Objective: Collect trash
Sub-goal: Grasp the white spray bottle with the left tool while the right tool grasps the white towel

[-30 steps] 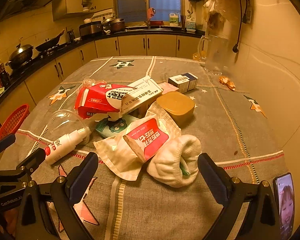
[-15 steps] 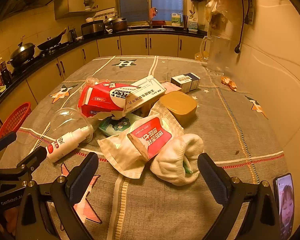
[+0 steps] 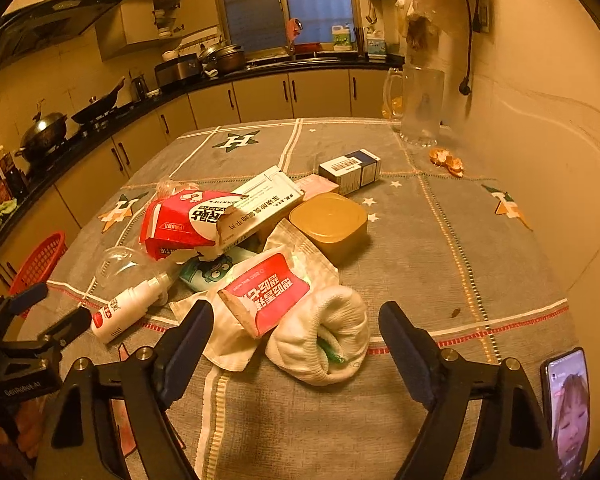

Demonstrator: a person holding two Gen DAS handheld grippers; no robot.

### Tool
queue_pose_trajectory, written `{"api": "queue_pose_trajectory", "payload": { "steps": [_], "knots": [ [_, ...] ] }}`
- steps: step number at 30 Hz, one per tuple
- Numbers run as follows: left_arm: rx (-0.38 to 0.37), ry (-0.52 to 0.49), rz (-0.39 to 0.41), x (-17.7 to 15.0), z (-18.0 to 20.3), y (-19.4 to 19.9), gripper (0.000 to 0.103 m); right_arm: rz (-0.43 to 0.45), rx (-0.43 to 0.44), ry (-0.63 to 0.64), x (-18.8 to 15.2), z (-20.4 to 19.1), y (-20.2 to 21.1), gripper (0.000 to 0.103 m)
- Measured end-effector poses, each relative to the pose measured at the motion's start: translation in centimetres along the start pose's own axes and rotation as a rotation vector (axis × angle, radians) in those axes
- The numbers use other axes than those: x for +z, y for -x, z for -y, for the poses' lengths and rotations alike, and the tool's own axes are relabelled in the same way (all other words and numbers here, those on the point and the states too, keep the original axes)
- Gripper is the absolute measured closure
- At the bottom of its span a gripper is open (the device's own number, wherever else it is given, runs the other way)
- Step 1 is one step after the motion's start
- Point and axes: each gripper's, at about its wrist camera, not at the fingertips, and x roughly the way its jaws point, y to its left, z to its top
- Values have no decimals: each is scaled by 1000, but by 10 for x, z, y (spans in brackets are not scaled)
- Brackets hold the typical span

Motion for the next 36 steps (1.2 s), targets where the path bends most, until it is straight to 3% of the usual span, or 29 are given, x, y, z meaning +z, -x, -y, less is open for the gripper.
{"api": "queue_pose_trajectory", "payload": {
  "steps": [3,11,13,16,27,30,36],
  "knots": [
    [-18,-31,-7,0,8,-3,5,-10,17,-17,0,5,-2,15],
    [-55,-65,-47,0,17,-16,19,-26,35,-49,-1,10,-5,15],
    [-59,-72,-59,-1,18,-20,35,-28,38,-52,-1,11,-6,15],
    [-66,-74,-94,0,20,-30,52,-31,39,-55,-2,11,-7,15],
    [-93,-115,-144,7,39,-56,52,-83,120,-100,-4,14,-16,15],
    [-93,-114,-146,5,40,-57,70,-108,160,-117,-5,13,-21,15],
    [-134,-114,-143,-5,36,-43,74,-92,119,-123,-2,19,-19,15]
  ]
}}
